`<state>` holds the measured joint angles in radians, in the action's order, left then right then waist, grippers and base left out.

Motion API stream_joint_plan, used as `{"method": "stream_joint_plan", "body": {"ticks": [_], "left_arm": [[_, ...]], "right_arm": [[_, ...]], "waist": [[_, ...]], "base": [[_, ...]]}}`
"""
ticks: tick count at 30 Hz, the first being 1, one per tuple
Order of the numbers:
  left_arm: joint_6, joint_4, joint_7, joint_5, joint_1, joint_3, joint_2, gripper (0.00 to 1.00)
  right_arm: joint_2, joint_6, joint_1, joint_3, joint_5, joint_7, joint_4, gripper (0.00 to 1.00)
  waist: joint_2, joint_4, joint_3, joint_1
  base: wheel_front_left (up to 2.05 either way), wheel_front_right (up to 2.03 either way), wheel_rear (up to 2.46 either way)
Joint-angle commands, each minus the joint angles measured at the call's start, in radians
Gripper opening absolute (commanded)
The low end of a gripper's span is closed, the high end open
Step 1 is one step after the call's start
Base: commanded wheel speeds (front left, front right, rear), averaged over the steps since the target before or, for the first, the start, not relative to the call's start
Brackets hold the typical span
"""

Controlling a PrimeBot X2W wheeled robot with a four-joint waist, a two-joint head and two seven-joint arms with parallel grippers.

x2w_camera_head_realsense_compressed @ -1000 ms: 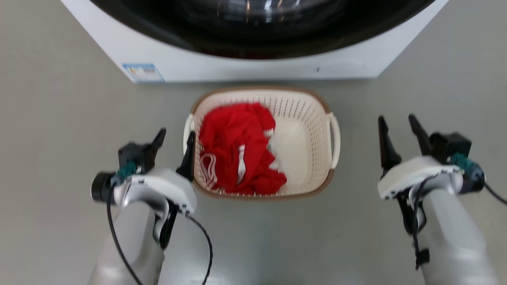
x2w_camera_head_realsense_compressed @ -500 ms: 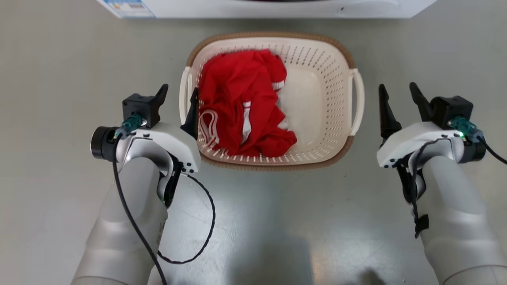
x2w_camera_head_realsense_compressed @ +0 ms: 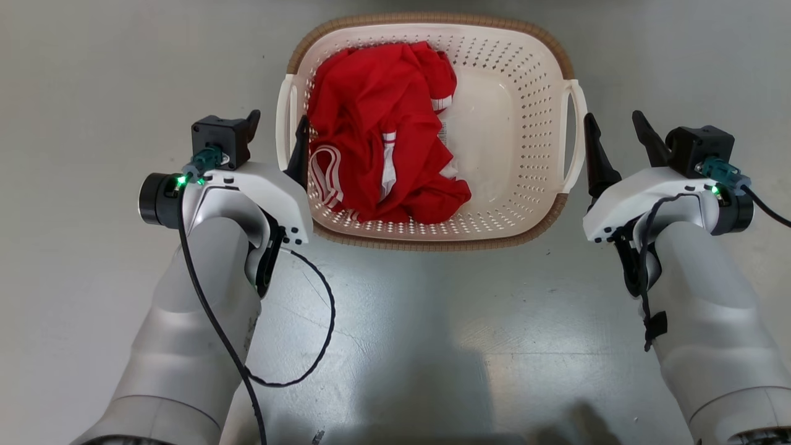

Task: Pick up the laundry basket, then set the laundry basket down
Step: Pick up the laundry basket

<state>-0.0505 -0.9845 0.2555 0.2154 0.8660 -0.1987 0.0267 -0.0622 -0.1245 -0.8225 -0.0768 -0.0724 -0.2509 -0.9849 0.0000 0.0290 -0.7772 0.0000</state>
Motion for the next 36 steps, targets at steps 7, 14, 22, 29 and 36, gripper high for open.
{"method": "stream_joint_plan", "body": {"ticks": [7,14,22,29,36], "left_arm": [[0.016,-0.023,0.006,-0.015,0.026,0.024,0.024,1.00],[0.011,-0.048,0.006,-0.028,0.043,0.019,0.024,1.00],[0.009,-0.082,0.006,-0.037,0.072,0.006,0.024,1.00],[0.010,-0.131,0.006,-0.043,0.116,-0.014,0.024,1.00],[0.008,-0.216,0.006,-0.031,0.176,-0.046,0.024,1.00]], "right_arm": [[0.012,-0.006,-0.014,0.017,-0.005,-0.011,-0.016,1.00],[0.012,-0.006,-0.026,0.015,0.003,-0.011,-0.031,1.00],[0.012,-0.006,-0.051,0.043,-0.013,-0.011,-0.053,1.00],[0.012,-0.006,-0.090,0.082,-0.036,-0.011,-0.095,1.00],[0.012,-0.006,-0.144,0.131,-0.069,-0.011,-0.159,1.00]], "waist": [[0.0000,-0.002,-0.027,0.0000],[0.0000,-0.001,-0.051,0.0000],[0.0000,-0.005,-0.080,0.0000],[0.0000,-0.005,-0.108,0.0000],[0.0000,-0.007,-0.133,0.0000]], "base": [[0.00,0.00,0.00],[0.00,0.00,0.00],[0.00,0.00,0.00],[0.00,0.00,0.00],[0.00,0.00,0.00]]}}
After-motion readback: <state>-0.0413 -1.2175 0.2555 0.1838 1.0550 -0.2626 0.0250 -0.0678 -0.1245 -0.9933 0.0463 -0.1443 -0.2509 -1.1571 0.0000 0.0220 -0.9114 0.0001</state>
